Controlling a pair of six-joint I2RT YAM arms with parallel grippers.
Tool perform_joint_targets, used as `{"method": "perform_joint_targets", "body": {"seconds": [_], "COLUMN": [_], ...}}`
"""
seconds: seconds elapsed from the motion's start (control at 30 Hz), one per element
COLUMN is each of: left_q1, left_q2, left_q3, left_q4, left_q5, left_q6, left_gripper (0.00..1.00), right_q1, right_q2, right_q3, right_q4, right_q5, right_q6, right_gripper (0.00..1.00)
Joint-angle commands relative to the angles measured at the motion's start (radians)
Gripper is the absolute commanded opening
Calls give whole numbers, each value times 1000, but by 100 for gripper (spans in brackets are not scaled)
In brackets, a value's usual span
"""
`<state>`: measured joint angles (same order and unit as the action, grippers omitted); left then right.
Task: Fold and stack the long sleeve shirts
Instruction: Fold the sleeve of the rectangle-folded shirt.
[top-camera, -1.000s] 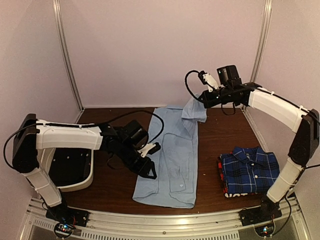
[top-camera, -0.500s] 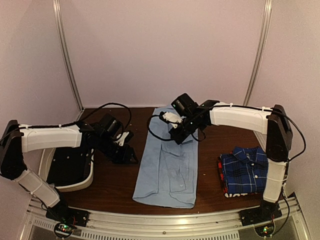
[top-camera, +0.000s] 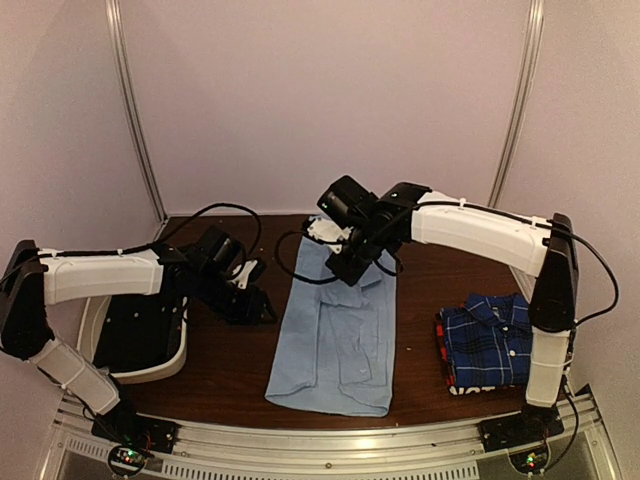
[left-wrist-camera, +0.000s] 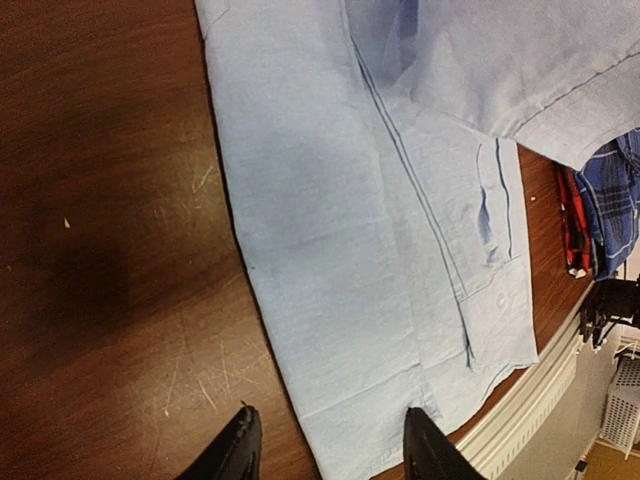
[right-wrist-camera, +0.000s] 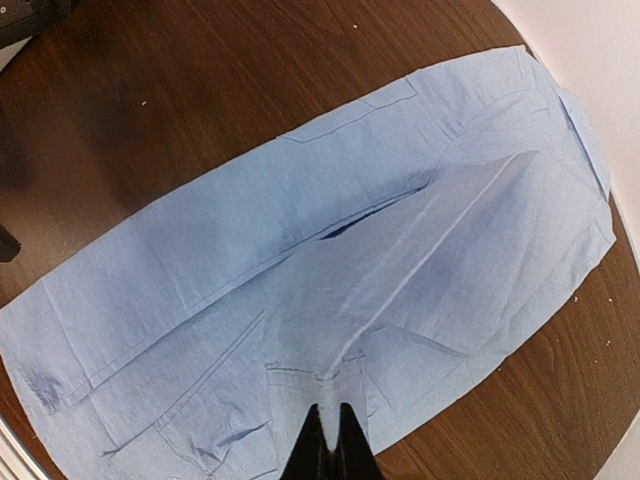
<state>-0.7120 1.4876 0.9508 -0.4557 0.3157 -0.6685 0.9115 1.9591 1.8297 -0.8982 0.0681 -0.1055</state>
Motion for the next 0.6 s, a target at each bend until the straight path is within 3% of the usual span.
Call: {"method": "perform_joint_targets", "body": {"seconds": [0.0,0.2,0.4,0.57], "left_q1": [9,23,38,47], "left_q2": [6,17,29,17], "left_q3": [-6,-7,-23,-44], "left_q4": [52,62,86,91], "left_q5": [13,16,20,8], "left_q6": [5,3,-9,-14], "left_gripper": [49,50,52,53], "right_q1": [34,105,147,142], "right_q2": [-36,46,169,108], "right_q3": [55,110,178,97], "right_q4": [-129,-114,-5,116], "right_q5": [124,51,-122,-155], "right_q6": [8,14,69,166], "right_gripper": [5,9,26,39]}}
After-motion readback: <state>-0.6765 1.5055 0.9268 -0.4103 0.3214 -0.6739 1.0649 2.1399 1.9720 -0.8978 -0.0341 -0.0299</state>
